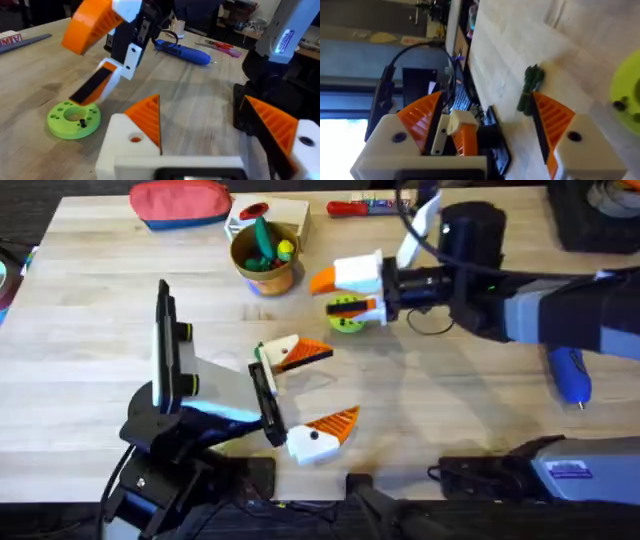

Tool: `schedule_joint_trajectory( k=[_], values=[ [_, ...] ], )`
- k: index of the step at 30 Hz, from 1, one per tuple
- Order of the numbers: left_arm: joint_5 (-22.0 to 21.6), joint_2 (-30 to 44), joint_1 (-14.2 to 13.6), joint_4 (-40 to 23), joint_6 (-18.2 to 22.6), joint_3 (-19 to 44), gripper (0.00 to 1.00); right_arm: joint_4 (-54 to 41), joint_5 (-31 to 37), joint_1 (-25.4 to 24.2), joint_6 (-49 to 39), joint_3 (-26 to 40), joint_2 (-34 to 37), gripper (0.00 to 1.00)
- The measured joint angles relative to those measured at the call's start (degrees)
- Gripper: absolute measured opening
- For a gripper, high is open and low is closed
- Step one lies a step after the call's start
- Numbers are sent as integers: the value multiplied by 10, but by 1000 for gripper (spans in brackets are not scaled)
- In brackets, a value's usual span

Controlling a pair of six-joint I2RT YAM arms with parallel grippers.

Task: Pick up the gripper from the table and insert it into the empty holder that is missing its gripper. Then pick up a screw, insert it into the mounting hole, and use the screwdriver to tighten it. Finally, clean up the table by picking up the vegetable and placing it into the bucket.

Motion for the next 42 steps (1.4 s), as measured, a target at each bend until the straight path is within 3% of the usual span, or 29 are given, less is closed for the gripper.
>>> schedule_joint_trajectory(
  k=[4,9,14,16,25,29,33,35,38,42],
  values=[
    [0,0,0,0,0,0,987,-55,17,-54,-88,42,0,992],
    [0,0,0,0,0,0,988,-204,45,-83,-220,133,0,992],
    [0,0,0,0,0,0,987,-446,176,-71,-368,202,0,993],
    [0,0,0,0,0,0,988,-495,235,-57,-411,220,0,993],
    [0,0,0,0,0,0,987,-560,362,-9,-508,237,0,993],
    [0,0,0,0,0,0,988,-575,447,40,-528,237,0,908],
    [0,0,0,0,0,0,987,-566,502,91,-540,239,11,884],
    [0,0,0,0,0,0,990,-566,515,109,-543,239,23,809],
    [0,0,0,0,0,0,988,-565,529,129,-545,239,43,613],
    [0,0,0,0,0,0,988,-563,538,138,-545,239,59,505]
  ],
)
